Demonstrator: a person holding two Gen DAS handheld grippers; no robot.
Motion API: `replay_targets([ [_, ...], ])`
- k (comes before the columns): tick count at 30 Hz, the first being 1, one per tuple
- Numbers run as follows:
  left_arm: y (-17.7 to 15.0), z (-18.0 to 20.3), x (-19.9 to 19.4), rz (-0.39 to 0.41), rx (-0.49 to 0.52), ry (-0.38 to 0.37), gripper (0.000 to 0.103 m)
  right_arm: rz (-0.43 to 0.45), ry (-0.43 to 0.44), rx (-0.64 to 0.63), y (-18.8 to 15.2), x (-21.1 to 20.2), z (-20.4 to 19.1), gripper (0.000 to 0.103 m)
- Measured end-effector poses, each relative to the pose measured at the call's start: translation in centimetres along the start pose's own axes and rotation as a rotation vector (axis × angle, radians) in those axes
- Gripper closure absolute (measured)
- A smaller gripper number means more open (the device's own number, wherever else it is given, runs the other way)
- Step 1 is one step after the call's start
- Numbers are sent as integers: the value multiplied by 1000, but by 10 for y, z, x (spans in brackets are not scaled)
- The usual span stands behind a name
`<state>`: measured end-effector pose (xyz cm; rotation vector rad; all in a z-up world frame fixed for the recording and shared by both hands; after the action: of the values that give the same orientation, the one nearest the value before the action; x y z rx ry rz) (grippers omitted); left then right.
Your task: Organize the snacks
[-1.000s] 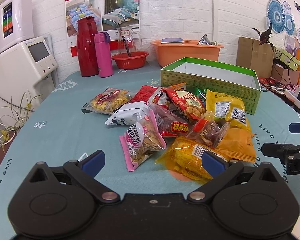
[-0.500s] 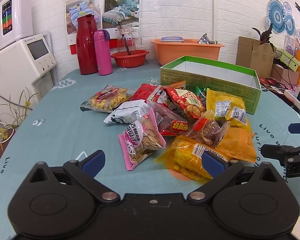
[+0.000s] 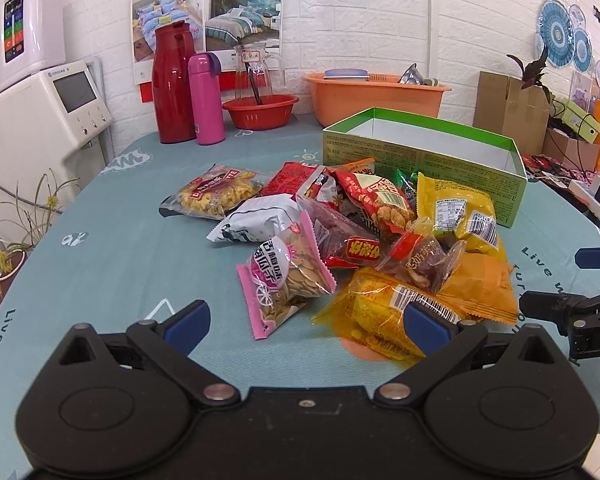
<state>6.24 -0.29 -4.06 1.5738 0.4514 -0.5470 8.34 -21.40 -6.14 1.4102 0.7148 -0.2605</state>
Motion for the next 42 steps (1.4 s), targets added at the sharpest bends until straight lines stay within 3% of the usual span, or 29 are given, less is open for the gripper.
replay_targets([
  [11, 1, 2, 2, 2, -15, -51, 0, 19, 2, 4, 1, 3, 1, 0],
  [14, 1, 1, 4, -11, -39, -99, 0, 79, 21, 19, 3, 1, 2, 0],
  [18, 0, -1, 11, -58, -108, -222, 0, 182, 34, 13, 6, -3, 1, 0],
  [24, 3, -8, 17, -98, -223, -352, 0, 175, 193, -138, 1, -6, -29, 0],
  [30, -1, -4, 26, -169, -293, -463, 0, 154, 312, -193, -1, 6, -63, 0],
  [34, -1, -6, 36, -188, -317, -464, 0, 104, 359, -203, -1, 22, -73, 0],
  [36, 2, -6, 41, -187, -322, -455, 0, 79, 377, -201, 0, 30, -75, 8],
  [42, 2, -3, 60, -195, -304, -452, 1, 25, 401, -201, -3, 43, -82, 6],
])
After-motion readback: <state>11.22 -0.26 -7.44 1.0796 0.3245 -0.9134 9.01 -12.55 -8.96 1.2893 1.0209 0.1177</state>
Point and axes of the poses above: each gripper's, at about its wrist camera, not at the fingertips, and x roughly the way its jaws point, z to its right, y to its top, the point moved 5 cm from there along x, roughly the way its jaws point, and after that the axes turned 1 degree about -z, right-handed, at the moved point
